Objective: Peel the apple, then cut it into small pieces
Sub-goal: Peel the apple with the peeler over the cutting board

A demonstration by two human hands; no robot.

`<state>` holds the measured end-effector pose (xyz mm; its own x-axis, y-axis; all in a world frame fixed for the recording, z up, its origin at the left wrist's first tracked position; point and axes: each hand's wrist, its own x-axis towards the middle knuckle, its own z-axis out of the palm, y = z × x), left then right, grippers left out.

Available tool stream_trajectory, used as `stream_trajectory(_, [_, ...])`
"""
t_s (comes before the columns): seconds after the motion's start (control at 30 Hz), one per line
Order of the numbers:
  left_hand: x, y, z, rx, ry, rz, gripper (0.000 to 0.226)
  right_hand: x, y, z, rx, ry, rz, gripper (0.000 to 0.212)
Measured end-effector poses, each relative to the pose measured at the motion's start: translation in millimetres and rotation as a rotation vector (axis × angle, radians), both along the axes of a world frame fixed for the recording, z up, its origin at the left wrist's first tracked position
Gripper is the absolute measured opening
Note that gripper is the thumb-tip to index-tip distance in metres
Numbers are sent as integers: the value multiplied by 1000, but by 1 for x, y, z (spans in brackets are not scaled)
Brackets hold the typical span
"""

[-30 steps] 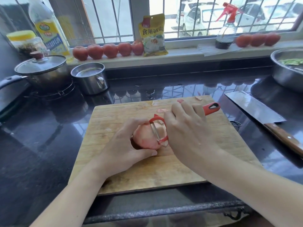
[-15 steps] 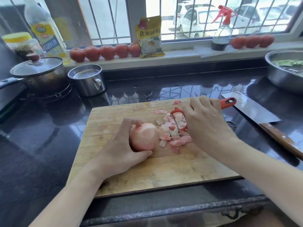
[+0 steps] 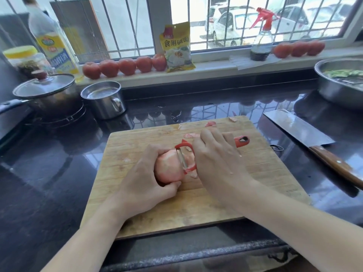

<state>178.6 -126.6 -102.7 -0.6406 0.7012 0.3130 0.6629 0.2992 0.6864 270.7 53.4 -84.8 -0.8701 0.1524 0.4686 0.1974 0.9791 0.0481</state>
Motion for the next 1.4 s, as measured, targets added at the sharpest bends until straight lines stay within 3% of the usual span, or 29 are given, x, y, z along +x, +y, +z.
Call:
stream_trajectory(0.07, [0,-1,1,23,-5,34,68,-1,10,-4,15,-65,-49,20])
stream_trajectory(0.17, [-3,-6,5,161,-153,101,67,3,29,-7,81,-130,-135,27])
stream_trajectory(0.37, [-6,-4,9,233,-318,-11,60,4,39,8,105,41,-139,31])
stream_trajectory(0.43, [-6,-5,9,202,-313,-17,56,3,40,9,37,119,-37,25])
stream_trajectory(0.53, [-6,-5,9,143,-282,-28,54,7,33,13,-152,198,349,30])
stream_trajectory(0.6, [-6,-4,9,132,-266,-53,50,8,23,14,-98,173,545,31])
stream_trajectory(0.67, [-7,-4,9,124,-257,-66,48,7,18,12,-14,156,600,27])
stream_trajectory(0.9, [-7,-5,11,117,-282,-55,47,6,32,8,28,182,545,29])
stream_trajectory(1.03, [-6,-5,13,99,-273,-48,50,4,32,14,17,199,373,33])
stream_trajectory(1.17, [-3,-3,14,47,-201,-35,46,-4,10,26,191,114,188,44])
stream_trajectory(1.4, [0,-3,18,90,-228,-51,42,-14,-6,27,284,153,162,35])
